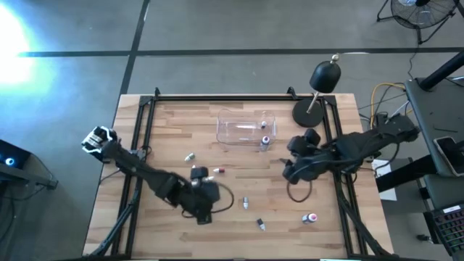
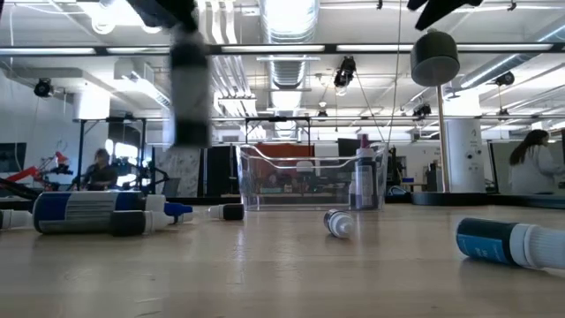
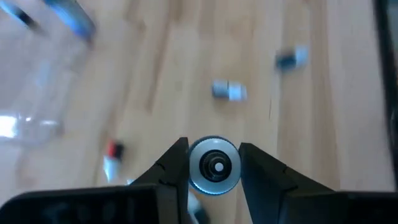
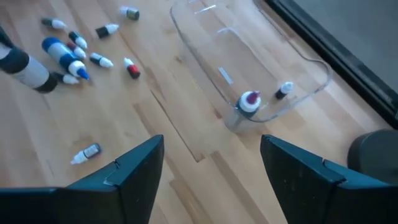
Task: Pick & Place food coloring
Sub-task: Put the big black food coloring bottle into the transparent bin
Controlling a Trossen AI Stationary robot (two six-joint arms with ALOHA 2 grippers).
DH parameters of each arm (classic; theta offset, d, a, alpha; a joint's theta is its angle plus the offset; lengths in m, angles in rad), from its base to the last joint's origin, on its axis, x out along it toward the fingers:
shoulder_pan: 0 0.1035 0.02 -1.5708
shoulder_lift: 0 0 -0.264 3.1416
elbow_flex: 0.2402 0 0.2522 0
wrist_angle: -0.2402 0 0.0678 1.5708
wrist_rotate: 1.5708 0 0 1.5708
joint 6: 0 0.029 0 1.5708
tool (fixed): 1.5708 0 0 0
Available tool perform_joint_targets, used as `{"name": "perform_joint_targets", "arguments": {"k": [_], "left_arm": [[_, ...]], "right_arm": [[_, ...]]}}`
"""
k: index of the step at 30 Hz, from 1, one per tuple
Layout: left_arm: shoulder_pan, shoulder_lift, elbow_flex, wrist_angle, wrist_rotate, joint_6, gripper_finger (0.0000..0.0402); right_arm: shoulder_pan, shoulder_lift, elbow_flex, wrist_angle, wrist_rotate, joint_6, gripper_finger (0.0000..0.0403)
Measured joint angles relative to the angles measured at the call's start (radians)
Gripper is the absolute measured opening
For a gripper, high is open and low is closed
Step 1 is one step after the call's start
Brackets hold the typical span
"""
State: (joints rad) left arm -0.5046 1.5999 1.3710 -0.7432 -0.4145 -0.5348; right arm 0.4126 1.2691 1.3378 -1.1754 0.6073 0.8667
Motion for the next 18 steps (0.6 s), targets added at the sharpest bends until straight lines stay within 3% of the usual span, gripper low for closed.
{"name": "perform_joint_targets", "arguments": {"k": [7,12,18], "left_arm": [[0.216,0.000,0.224,-0.109,-0.043,0.042,0.0085],[0.425,0.000,0.340,-0.165,-0.062,0.072,0.0085],[0.669,0.004,0.353,-0.148,0.046,0.136,0.0085]], "right_arm": [[0.077,-0.095,-0.051,-0.065,0.003,0.083,0.0256],[0.127,-0.135,-0.101,-0.078,0.067,0.125,0.0256],[0.130,-0.150,-0.146,-0.077,0.149,0.203,0.0253]]}}
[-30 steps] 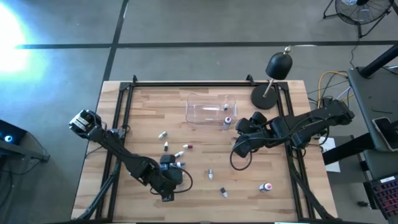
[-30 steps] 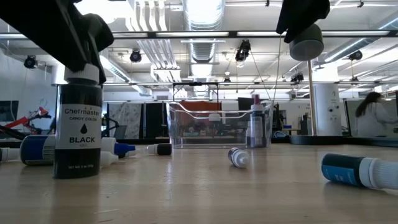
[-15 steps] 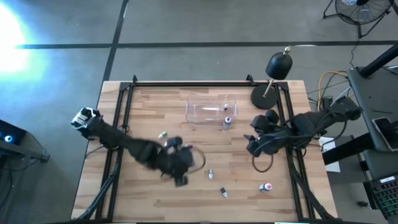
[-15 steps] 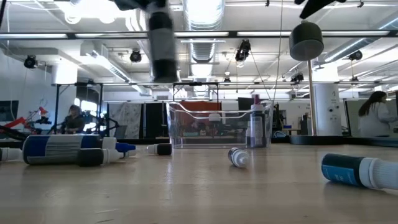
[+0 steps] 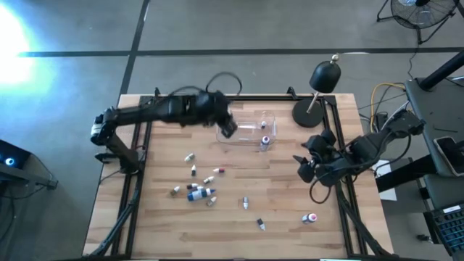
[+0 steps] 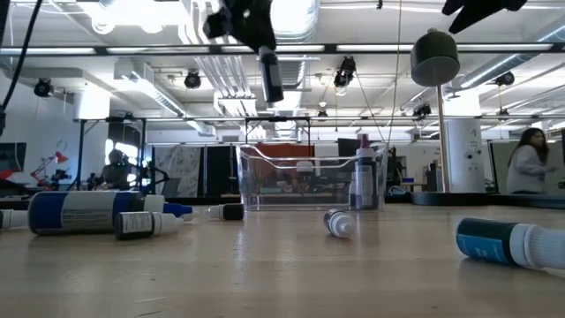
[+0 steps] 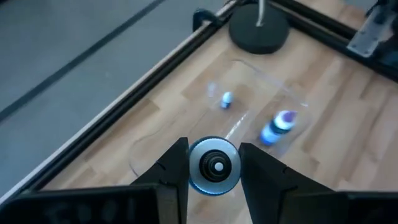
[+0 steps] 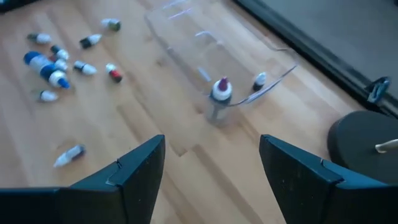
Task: Pick & Place food coloring
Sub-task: Put the big black food coloring bottle into the transparent bin
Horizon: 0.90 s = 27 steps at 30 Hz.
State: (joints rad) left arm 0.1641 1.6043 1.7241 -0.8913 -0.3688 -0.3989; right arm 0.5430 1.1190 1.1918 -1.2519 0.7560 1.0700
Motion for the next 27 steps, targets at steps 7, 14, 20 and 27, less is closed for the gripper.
{"name": "perform_joint_targets", "arguments": {"k": [7,14,20,27], "left_arm": [[0.119,0.053,-0.086,0.083,0.153,0.154,0.0085],[0.141,0.129,-0.175,0.171,0.173,0.291,0.0085],[0.171,0.180,-0.265,0.287,0.172,0.304,0.0085],[0.189,0.178,-0.338,0.349,0.158,0.272,0.0085]], "right_arm": [[-0.019,0.000,-0.042,0.000,0.032,0.159,0.0251],[-0.043,0.000,-0.086,0.004,0.057,0.304,0.0251],[-0.053,0.000,-0.117,0.007,0.059,0.390,0.0251],[-0.053,0.000,-0.113,0.009,0.059,0.416,0.0249]]}}
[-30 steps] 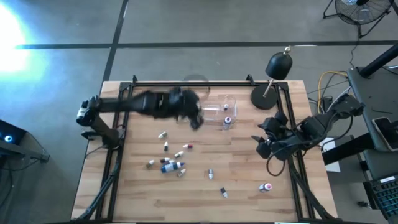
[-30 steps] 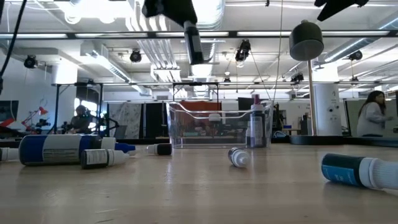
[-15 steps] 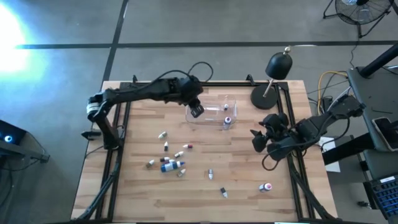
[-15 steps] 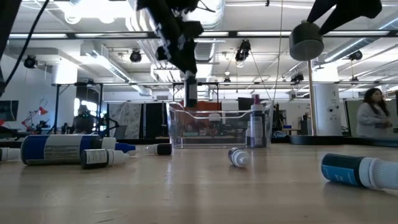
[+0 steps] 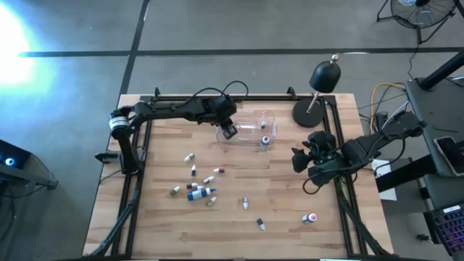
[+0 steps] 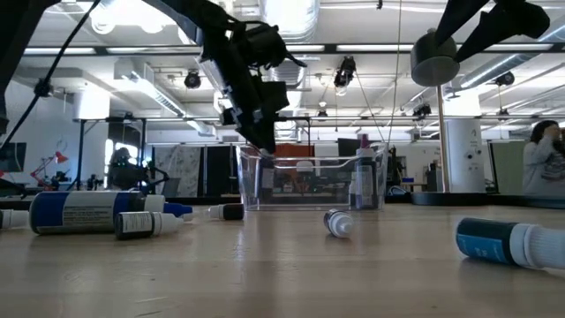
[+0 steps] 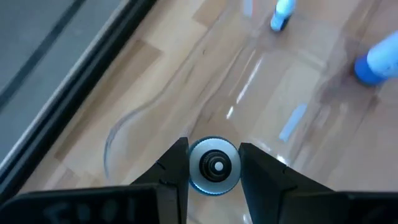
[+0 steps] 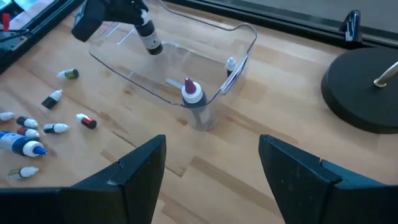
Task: Pick & Place food coloring
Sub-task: Put the big black food coloring bottle into the transparent bin
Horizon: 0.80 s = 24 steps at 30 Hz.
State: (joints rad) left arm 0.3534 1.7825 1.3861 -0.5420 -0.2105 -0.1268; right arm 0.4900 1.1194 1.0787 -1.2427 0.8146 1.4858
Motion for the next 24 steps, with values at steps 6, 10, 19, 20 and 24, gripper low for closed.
{"name": "perform_joint_targets", "arguments": {"k": [6,10,19,20,24], "left_arm": [[0.005,-0.007,-0.059,0.130,-0.016,-0.025,0.0085],[0.012,-0.005,-0.095,0.134,-0.043,-0.047,0.0085],[0.022,-0.015,-0.114,0.143,-0.052,-0.083,0.0090],[0.022,-0.016,-0.115,0.143,-0.052,-0.083,0.0094],[0.022,-0.018,-0.116,0.153,-0.051,-0.083,0.0121]], "right_arm": [[0.000,0.000,0.001,0.002,0.000,0.000,0.0249],[0.000,0.000,0.002,0.003,-0.001,0.000,0.0249],[0.000,0.000,0.002,0.004,-0.003,0.000,0.0249],[0.000,0.000,0.002,0.004,-0.003,0.000,0.0249],[0.001,0.000,0.001,0.003,-0.003,-0.001,0.0249]]}}
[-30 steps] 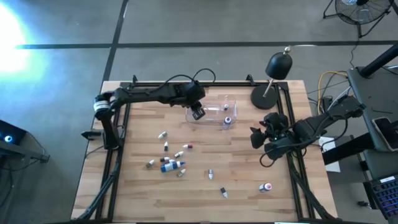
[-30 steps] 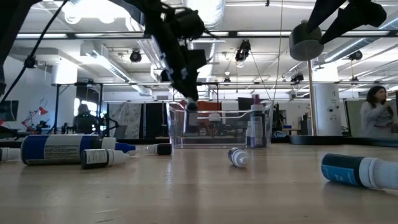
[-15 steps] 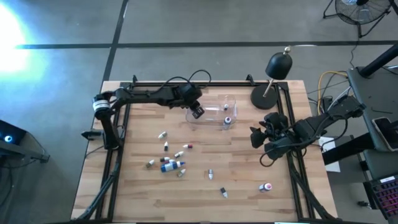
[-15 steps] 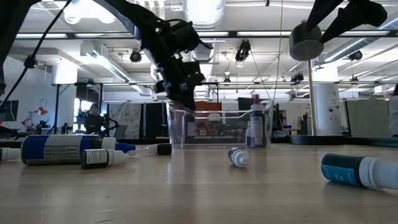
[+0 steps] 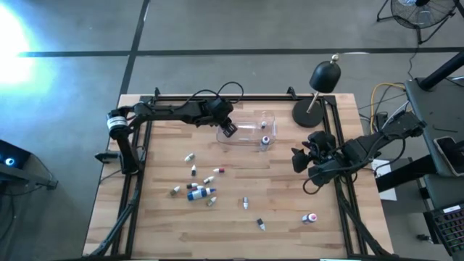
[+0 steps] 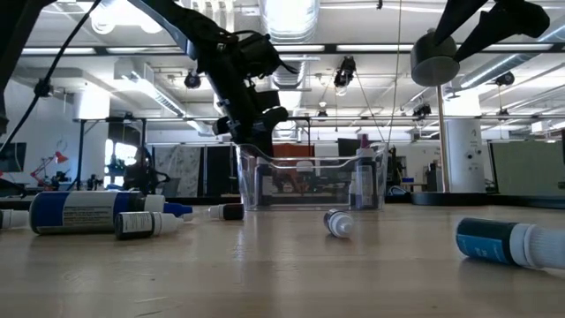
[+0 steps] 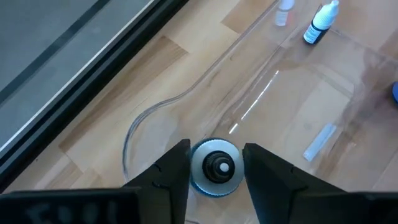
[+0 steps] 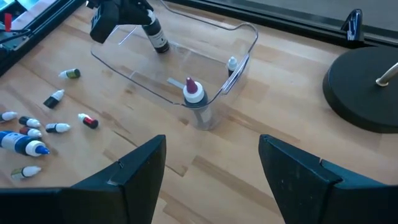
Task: Pick & Place food coloring
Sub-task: Put the big black food coloring bottle into the transparent bin, then put the big pink food coloring bottle into the transparent bin
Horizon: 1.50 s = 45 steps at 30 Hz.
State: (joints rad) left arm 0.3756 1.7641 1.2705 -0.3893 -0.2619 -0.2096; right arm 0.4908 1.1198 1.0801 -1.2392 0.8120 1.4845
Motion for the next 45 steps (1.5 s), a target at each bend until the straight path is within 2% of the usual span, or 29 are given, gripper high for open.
{"name": "perform_joint_targets", "arguments": {"k": [6,10,12,17,23,27,37,41,45], "left_arm": [[0.000,-0.004,0.000,0.005,-0.017,0.000,0.0163],[0.000,-0.030,0.009,-0.006,-0.024,0.001,0.0173],[0.000,-0.051,0.024,-0.017,-0.025,0.009,0.0173],[-0.018,-0.141,0.059,-0.013,-0.011,0.029,0.0174],[-0.077,-0.262,0.076,-0.010,0.202,0.015,0.0174],[-0.143,-0.314,0.058,-0.012,0.211,-0.026,0.0174],[-0.301,-0.310,0.037,-0.014,0.188,-0.034,0.0174],[-0.328,-0.291,0.036,-0.013,0.142,-0.038,0.0174],[-0.334,-0.276,0.036,-0.011,0.133,-0.059,0.0174]], "right_arm": [[0.000,0.000,-0.001,0.000,0.000,-0.003,0.0249],[0.000,0.000,-0.001,-0.003,-0.007,-0.026,0.0249],[0.000,0.000,-0.001,-0.005,-0.043,-0.052,0.0249],[-0.001,0.000,-0.001,-0.020,-0.263,-0.158,0.0249],[0.011,0.004,-0.012,-0.022,-0.619,-0.229,0.0249],[0.081,0.025,-0.019,-0.003,-0.756,-0.236,0.0249],[0.382,0.188,-0.014,0.120,-0.744,-0.248,0.0249],[0.429,0.274,0.007,0.133,-0.742,-0.268,0.0249],[0.464,0.333,0.055,0.131,-0.684,-0.293,0.0249]]}}
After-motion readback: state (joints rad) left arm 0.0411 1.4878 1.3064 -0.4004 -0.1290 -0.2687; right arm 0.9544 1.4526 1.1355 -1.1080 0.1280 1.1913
